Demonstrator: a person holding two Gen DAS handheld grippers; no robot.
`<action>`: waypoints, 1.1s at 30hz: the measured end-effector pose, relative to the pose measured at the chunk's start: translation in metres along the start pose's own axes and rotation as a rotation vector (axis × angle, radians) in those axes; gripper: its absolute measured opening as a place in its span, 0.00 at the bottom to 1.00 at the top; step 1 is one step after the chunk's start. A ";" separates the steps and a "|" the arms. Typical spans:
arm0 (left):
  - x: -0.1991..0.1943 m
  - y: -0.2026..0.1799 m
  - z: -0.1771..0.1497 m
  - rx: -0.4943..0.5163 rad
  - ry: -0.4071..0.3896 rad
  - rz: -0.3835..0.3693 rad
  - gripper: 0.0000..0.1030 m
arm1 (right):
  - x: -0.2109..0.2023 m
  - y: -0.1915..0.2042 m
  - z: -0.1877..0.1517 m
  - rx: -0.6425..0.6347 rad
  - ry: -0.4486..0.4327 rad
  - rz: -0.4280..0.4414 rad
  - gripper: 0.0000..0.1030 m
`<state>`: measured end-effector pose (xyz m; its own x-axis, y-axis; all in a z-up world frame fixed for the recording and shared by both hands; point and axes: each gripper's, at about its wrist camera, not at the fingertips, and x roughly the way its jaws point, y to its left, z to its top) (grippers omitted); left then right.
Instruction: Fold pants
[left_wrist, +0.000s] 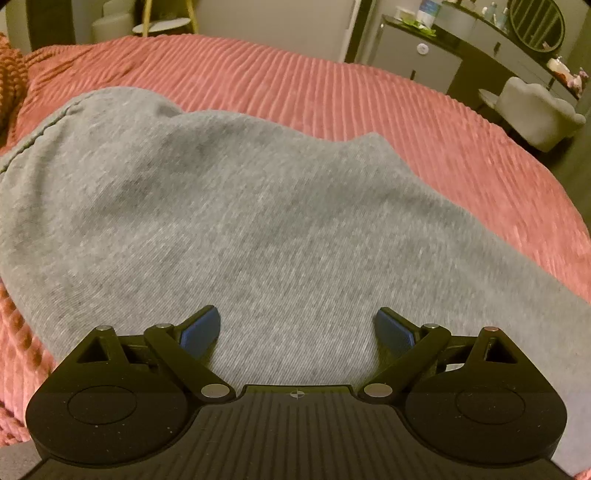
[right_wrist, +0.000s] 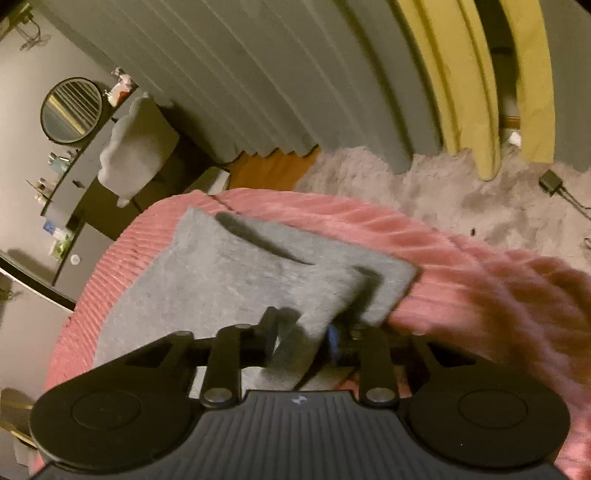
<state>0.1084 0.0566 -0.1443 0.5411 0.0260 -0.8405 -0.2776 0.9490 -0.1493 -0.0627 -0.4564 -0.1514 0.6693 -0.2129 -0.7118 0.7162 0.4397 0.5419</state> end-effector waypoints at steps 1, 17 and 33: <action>0.000 0.000 0.000 -0.001 0.001 0.001 0.93 | 0.005 0.001 0.000 -0.001 0.005 0.003 0.32; -0.016 0.014 0.004 -0.074 -0.019 -0.007 0.93 | 0.005 0.021 0.002 -0.353 -0.035 -0.198 0.12; -0.018 0.072 0.028 -0.155 -0.056 0.013 0.93 | 0.024 0.195 -0.064 -0.806 -0.028 -0.046 0.57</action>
<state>0.1014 0.1332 -0.1253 0.5788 0.0595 -0.8133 -0.4016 0.8888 -0.2208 0.0805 -0.3199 -0.0916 0.6547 -0.2636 -0.7084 0.3880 0.9215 0.0157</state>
